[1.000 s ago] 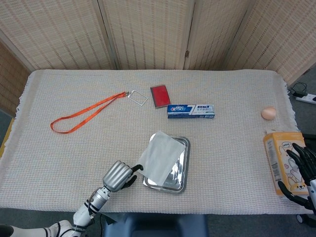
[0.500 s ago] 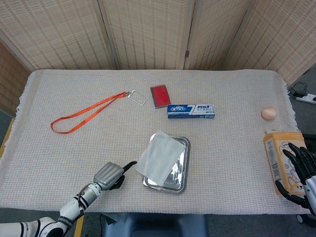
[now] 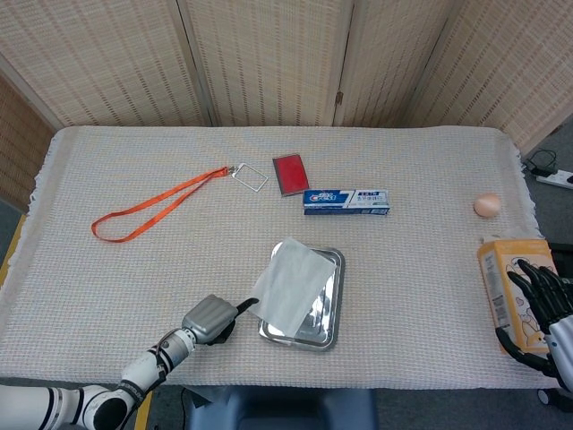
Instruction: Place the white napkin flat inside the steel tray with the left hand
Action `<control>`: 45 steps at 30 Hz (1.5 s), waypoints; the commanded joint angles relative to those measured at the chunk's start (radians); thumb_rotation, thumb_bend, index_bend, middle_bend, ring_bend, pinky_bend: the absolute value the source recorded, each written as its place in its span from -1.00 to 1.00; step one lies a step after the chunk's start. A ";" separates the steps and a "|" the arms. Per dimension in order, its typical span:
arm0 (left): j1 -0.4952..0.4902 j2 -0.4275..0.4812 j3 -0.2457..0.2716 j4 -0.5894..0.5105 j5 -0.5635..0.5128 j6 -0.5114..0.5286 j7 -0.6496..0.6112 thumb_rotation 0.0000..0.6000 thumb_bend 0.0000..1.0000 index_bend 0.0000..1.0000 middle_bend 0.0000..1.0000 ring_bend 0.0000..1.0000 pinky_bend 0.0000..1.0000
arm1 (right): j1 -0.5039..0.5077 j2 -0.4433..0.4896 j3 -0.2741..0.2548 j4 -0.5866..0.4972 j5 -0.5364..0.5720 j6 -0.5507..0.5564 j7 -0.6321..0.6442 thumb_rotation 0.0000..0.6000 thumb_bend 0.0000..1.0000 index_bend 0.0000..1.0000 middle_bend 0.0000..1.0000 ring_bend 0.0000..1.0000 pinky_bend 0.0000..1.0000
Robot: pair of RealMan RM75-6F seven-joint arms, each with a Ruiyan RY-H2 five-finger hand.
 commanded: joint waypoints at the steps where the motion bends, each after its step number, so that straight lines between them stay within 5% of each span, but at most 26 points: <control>1: -0.019 -0.014 0.016 -0.004 -0.025 0.010 0.034 1.00 0.85 -1.00 1.00 0.94 1.00 | 0.002 0.000 -0.002 0.000 -0.005 -0.001 -0.001 1.00 -0.20 -1.00 -1.00 -1.00 -1.00; 13: -0.069 -0.045 0.057 0.012 -0.119 0.009 0.075 1.00 0.85 -1.00 1.00 0.94 1.00 | 0.000 -0.001 -0.005 0.002 -0.013 0.006 -0.003 1.00 -0.20 -1.00 -1.00 -1.00 -1.00; 45: -0.103 -0.087 0.089 -0.038 -0.099 0.094 0.117 1.00 0.85 -1.00 1.00 0.96 1.00 | -0.002 0.003 -0.012 0.005 -0.028 0.022 0.010 1.00 -0.20 -1.00 -1.00 -1.00 -1.00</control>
